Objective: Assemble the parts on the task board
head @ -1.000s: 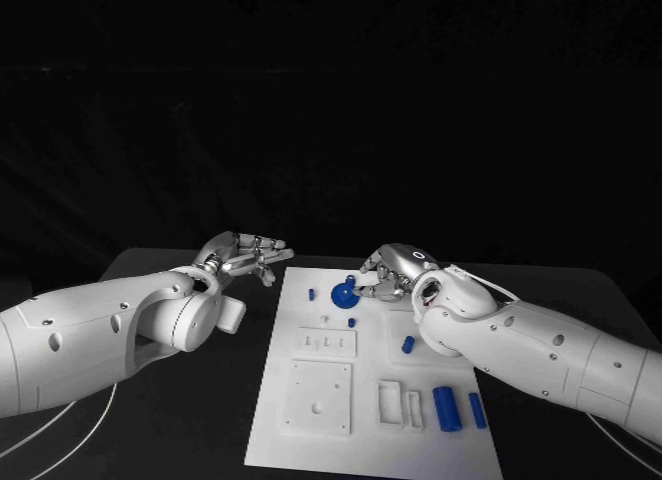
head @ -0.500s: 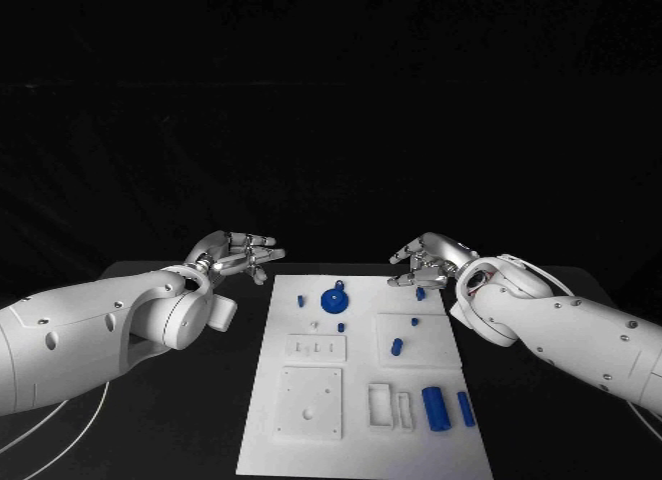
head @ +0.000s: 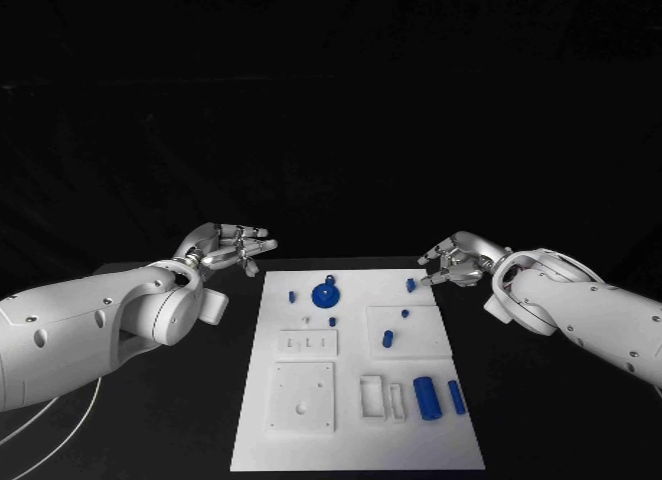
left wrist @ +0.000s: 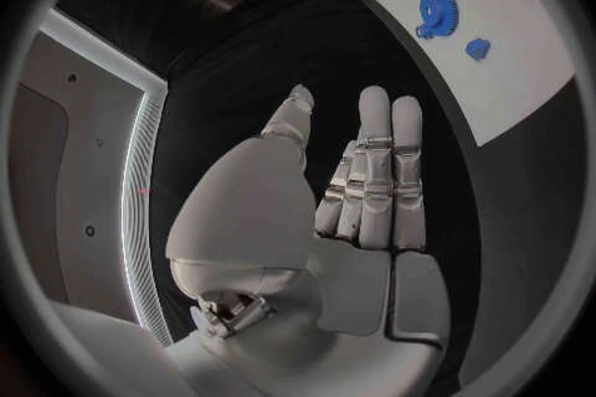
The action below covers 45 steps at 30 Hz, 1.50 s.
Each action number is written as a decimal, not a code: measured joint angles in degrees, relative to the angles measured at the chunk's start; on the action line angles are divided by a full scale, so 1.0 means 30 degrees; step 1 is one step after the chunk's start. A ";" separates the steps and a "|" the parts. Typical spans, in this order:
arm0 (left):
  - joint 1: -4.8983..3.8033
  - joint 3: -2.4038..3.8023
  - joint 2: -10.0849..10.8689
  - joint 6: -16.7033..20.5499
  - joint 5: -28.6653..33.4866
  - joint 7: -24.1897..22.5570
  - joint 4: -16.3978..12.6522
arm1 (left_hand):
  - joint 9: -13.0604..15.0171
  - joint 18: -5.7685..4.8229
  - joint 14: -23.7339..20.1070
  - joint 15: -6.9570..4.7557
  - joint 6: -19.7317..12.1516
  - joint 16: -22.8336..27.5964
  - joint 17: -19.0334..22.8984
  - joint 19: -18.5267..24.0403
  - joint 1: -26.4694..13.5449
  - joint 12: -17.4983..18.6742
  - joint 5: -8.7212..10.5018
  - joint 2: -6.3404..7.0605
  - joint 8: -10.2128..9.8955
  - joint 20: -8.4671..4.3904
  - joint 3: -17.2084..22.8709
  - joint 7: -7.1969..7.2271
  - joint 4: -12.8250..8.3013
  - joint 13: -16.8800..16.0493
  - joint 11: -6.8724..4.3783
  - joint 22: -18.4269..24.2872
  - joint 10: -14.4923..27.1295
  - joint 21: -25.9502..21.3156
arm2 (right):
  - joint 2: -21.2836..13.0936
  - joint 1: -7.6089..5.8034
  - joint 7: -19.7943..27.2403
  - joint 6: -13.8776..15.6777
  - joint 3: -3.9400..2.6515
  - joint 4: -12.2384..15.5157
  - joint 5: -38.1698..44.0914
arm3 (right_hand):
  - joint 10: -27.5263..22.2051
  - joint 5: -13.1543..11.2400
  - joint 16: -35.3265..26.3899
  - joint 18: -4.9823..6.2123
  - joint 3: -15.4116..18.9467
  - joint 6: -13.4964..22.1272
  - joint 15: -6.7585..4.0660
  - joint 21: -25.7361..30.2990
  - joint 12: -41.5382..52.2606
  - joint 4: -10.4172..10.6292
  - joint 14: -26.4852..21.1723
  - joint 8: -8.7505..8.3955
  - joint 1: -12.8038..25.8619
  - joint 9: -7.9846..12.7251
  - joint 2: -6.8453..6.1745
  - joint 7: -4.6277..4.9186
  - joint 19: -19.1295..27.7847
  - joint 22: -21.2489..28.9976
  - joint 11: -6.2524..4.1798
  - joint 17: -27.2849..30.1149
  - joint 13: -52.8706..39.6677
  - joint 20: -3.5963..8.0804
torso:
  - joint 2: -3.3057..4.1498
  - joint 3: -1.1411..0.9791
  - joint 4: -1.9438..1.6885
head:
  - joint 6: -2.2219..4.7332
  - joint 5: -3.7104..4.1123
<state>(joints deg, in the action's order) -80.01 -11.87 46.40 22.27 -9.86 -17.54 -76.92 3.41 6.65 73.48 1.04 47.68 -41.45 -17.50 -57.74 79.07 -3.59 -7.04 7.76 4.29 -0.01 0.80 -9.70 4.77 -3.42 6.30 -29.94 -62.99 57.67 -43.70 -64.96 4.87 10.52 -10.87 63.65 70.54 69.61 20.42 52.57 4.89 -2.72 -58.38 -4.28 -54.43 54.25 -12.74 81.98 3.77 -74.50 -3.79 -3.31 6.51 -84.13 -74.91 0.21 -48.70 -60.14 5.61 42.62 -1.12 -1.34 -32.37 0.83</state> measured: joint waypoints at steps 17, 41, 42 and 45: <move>0.0067 0.0000 -0.0027 -0.0422 0.0003 -0.0392 0.0017 | 0.0001 0.0298 -0.0100 0.0099 0.0004 0.0074 0.0001 0.0068 0.0561 0.0000 -0.1850 -0.0101 -0.0001 0.0072 -0.0028 -0.0005 -0.0929 -0.0001 0.0292 -0.0059 0.1110 0.0000 | 0.1143 0.0439 0.0947 -0.0206 0.0000 -0.2426 -0.0504 | 0.0000 -0.1261 -0.0001 -0.0018 0.0052 0.0298 0.0006 -0.0050 0.0300 -0.0262 -0.0006 0.0000 -0.0201 -0.0002 0.0200 0.0148 0.0067 0.0000 -0.0001 -0.0143 -0.0386 -0.0067 | 0.0104 -0.0099 -0.0106 | -0.0242 -0.0018; 0.0072 0.0002 -0.0023 -0.0516 -0.0147 -0.0183 -0.0249 | 0.0003 0.0286 -0.0099 0.0099 0.0072 0.0074 0.0002 0.0066 0.0619 0.0000 -0.2380 -0.0838 -0.0002 0.0072 -0.0027 -0.0073 -0.2074 0.0000 0.0291 -0.0152 0.1108 0.0000 | 0.1828 0.0657 0.1205 -0.0376 -0.0002 -0.2791 -0.0316 | 0.0005 -0.1414 0.0076 -0.0023 -0.0344 -0.0102 0.0004 -0.0230 0.0448 -0.0658 -0.0006 0.0000 -0.0076 -0.0004 0.0324 -0.0009 0.0067 0.0000 0.0001 -0.0319 -0.0609 -0.0066 | 0.0117 -0.0114 -0.0121 | -0.0480 0.0071; 0.0072 0.0002 -0.0024 -0.0516 -0.0151 -0.0168 -0.0254 | 0.0003 0.0284 -0.0100 0.0099 0.0072 0.0074 0.0002 0.0071 0.0650 0.0000 -0.2727 -0.0919 -0.0002 0.0069 -0.0059 -0.0073 -0.2229 0.0000 0.0291 -0.0175 0.1107 -0.0001 | 0.1860 0.0662 0.1213 -0.0378 -0.0002 -0.2785 -0.0313 | 0.0005 -0.1413 0.0076 -0.0024 -0.0344 -0.0143 0.0004 -0.0230 0.0470 -0.0658 -0.0006 0.0000 -0.0048 -0.0004 0.0353 -0.0049 0.0067 0.0000 0.0001 -0.0337 -0.0610 -0.0066 | 0.0117 -0.0114 -0.0121 | -0.0487 0.0060; 0.0072 0.0002 -0.0032 -0.0515 -0.0161 -0.0120 -0.0264 | 0.0004 0.0250 -0.0099 0.0099 0.0072 0.0074 0.0002 0.0138 0.0604 0.0000 -0.2961 -0.0958 -0.0002 0.0001 -0.0098 -0.0073 -0.2283 0.0000 0.0291 -0.0179 0.1108 -0.0001 | 0.1945 0.0680 0.1234 -0.0378 -0.0002 -0.2781 -0.0305 | 0.0006 -0.1429 0.0151 -0.0024 -0.0390 -0.0272 0.0004 -0.0230 0.0539 -0.0704 -0.0006 0.0000 0.0027 -0.0004 0.0427 -0.0001 0.0066 0.0000 0.0002 -0.0367 -0.0641 -0.0066 | 0.0117 -0.0114 -0.0123 | -0.0507 0.0038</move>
<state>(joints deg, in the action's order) -79.80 -11.86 46.30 20.72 -10.34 -17.90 -77.71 3.42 7.39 73.19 1.33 47.90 -41.23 -17.49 -57.32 80.88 -3.59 -15.93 4.88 4.28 -0.01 0.51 -9.92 -2.07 -3.42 7.18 -30.47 -59.66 57.67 -37.86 -62.92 8.58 9.39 -10.88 55.31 69.63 69.63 16.13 53.02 4.81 -3.89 -59.20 -4.27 -55.12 55.87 -14.85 81.96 3.77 -74.42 -3.80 -2.03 6.50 -83.93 -74.91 0.21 -49.81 -62.06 5.41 42.97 -1.46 -1.71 -33.89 0.94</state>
